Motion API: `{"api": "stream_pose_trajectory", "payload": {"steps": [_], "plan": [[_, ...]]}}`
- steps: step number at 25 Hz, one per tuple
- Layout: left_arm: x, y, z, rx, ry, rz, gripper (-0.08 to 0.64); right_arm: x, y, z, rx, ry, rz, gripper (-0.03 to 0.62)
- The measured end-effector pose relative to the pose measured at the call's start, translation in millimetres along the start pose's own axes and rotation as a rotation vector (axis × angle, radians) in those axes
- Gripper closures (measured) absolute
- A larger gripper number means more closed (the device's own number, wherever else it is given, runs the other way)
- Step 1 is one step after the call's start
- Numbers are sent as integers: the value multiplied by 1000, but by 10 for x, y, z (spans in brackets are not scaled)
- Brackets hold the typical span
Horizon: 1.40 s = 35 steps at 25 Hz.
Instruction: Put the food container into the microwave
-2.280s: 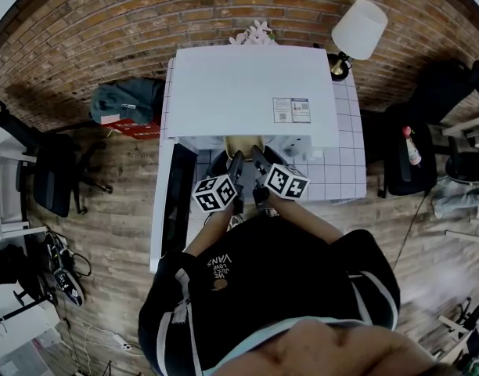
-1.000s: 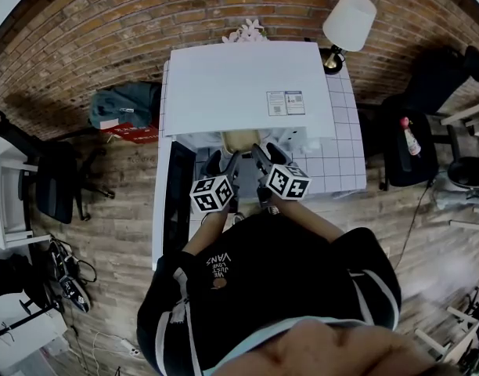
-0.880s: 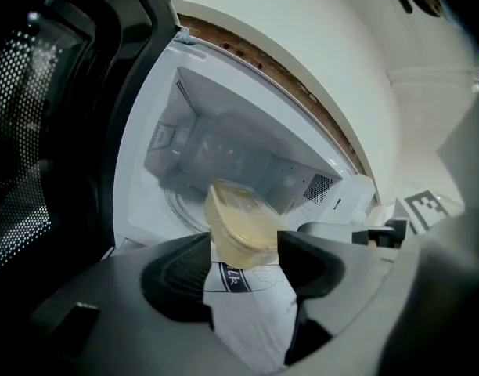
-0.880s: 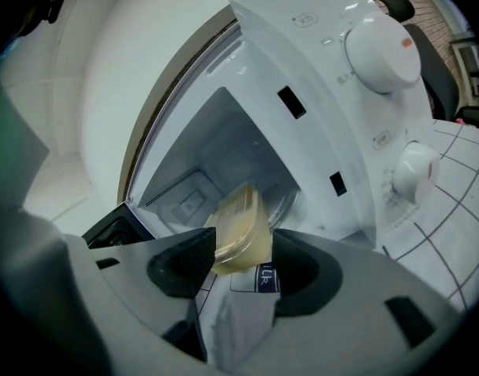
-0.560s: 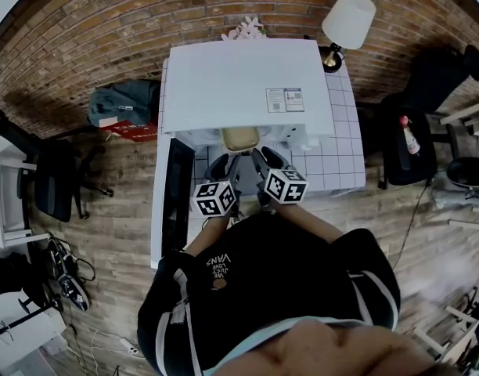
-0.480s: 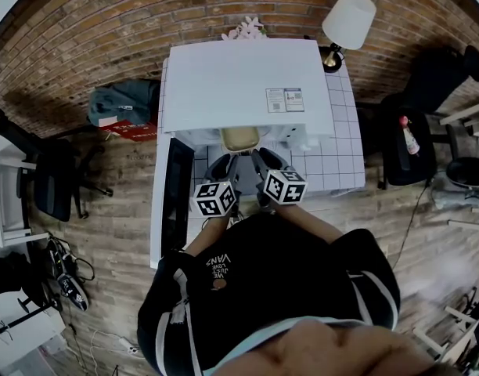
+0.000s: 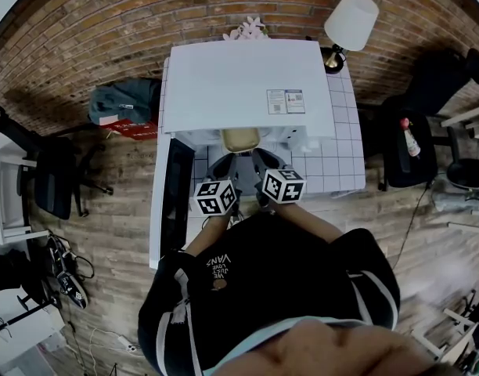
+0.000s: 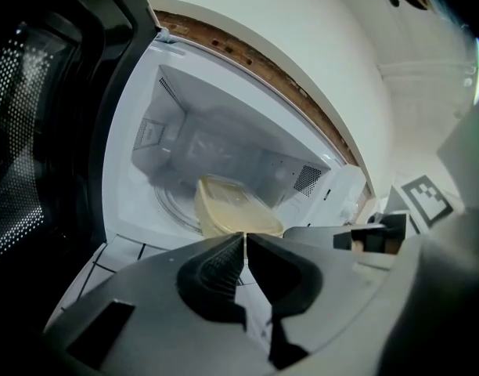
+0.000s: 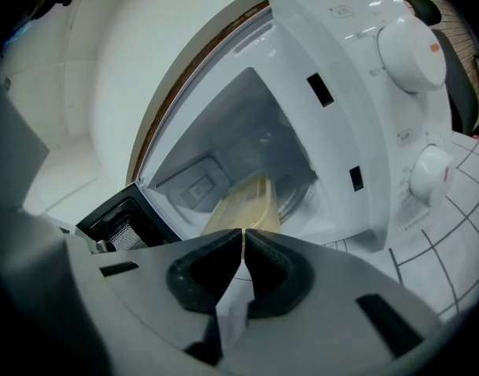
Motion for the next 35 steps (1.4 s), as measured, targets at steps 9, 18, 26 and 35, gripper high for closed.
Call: {"api": "stream_pose_trajectory", "payload": {"steps": [9,18,26,35], "plan": [[-88,50,93,-8,-6,-7,538,-97,-18,105,-2,4,10,578],[-176,120,214,-18,-6,-5,538,-185,-55,234,-2,4,11,578],[-265,186,316,-34,-17,-6,538,-289,-81,348,1,-3,10,578],[-303,205,404,-44,-32,-27,538,-329,-113,403,15,5,0,578]]}}
Point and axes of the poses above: the fingertips, and each gripper's own axes: z forward along the fingers, y to its left, x out of its underside, the point moved 10 cm from there along -z, backward along the fingers, and after that the axes turned 8 degrees about x, right-handed, at the moved point
